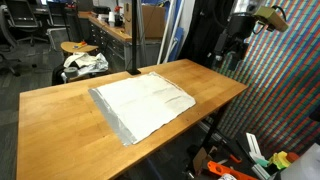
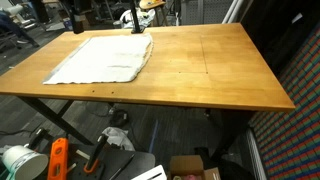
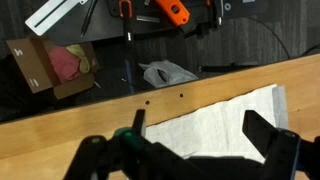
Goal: Fold the cloth
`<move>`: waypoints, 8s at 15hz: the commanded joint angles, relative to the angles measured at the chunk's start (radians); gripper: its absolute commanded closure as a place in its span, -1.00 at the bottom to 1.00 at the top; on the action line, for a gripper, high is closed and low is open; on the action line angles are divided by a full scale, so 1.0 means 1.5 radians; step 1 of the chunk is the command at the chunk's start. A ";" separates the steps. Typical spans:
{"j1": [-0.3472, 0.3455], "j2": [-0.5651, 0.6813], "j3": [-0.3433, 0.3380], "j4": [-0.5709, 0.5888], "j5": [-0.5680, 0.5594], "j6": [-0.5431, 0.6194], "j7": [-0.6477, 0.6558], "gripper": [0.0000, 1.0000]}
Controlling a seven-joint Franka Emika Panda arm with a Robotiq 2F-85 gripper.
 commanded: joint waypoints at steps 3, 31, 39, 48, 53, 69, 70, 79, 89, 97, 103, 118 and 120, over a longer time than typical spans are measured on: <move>-0.017 0.001 0.015 0.009 0.007 -0.001 -0.007 -1.00; -0.012 0.357 0.031 0.167 0.177 0.099 -0.066 -1.00; -0.075 0.498 0.041 0.259 0.177 0.156 -0.097 -1.00; -0.144 0.619 0.081 0.357 0.176 0.134 -0.182 -1.00; -0.172 0.658 0.103 0.383 0.168 0.125 -0.232 -1.00; -0.179 0.659 0.136 0.354 0.172 0.087 -0.395 -1.00; -0.177 0.660 0.137 0.352 0.169 0.088 -0.396 -1.00; -0.165 0.664 0.142 0.353 0.157 0.073 -0.410 0.60; -0.128 0.642 0.140 0.356 0.115 0.067 -0.371 0.71; -0.081 0.593 0.153 0.321 0.107 0.132 -0.311 0.75; -0.053 0.551 0.164 0.283 0.104 0.181 -0.272 0.75; 0.031 0.477 0.214 0.178 0.086 0.264 -0.146 0.75; 0.041 0.474 0.220 0.176 0.085 0.265 -0.130 0.75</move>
